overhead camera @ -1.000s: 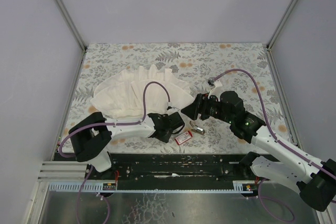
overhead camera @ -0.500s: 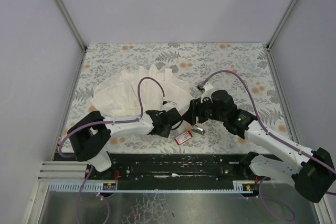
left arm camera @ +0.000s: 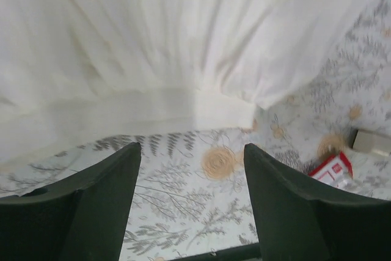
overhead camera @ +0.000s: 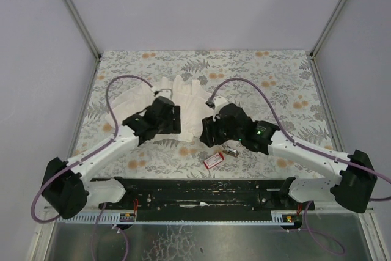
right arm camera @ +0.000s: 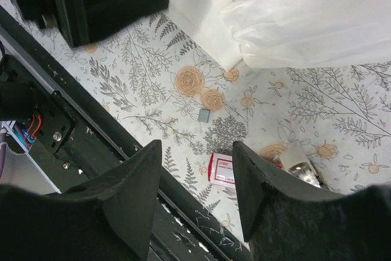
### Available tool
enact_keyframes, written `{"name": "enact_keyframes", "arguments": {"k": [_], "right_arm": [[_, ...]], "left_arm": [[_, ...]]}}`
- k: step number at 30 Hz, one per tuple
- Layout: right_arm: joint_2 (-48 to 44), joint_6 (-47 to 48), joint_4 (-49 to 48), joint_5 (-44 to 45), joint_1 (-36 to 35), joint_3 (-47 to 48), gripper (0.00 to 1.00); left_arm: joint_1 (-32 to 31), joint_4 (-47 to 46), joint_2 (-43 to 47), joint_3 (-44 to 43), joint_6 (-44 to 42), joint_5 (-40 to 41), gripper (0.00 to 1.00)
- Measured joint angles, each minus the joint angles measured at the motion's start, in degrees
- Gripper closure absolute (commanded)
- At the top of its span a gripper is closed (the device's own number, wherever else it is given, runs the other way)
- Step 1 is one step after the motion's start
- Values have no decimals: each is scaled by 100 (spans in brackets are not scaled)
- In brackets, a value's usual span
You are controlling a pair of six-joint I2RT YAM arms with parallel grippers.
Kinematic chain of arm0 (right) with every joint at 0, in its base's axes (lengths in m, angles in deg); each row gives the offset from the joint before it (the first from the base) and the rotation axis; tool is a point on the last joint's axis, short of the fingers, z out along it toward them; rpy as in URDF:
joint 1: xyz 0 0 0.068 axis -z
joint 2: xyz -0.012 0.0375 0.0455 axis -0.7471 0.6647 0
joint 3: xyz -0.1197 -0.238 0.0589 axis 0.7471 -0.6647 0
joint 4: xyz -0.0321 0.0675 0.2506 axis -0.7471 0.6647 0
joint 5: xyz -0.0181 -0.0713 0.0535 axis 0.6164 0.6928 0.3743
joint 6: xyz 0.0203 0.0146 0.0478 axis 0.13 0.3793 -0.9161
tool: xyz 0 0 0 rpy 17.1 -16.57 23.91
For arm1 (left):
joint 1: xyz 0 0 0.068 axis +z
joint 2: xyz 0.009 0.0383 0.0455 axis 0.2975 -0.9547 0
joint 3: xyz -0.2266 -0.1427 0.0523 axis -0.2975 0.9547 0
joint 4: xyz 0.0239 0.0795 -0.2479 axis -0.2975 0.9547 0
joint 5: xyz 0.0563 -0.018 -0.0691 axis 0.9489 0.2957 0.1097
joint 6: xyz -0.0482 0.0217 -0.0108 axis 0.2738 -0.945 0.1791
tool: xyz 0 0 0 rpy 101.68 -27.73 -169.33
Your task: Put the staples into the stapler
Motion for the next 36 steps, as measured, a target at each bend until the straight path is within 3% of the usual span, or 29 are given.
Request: {"name": "enact_keyframes", "arguments": {"k": [7,10,22,36], "right_arm": [[1012,-485,376,804,-608,719,46],[1661,-660,726,1169,-861,1104,49],[3464,-1147,1720,2002,-1519,2288,51],[4166,-1202,1832,2131,-1578,2599,61]], "left_arm": [[1864,-48,686,-63,-588,-586,20],[2284,-59,750,-68,-721,-581,20],[2463,-195,979,-22,-868,-496,21],[2468,-291,1019,42,-868,-597,23]]}}
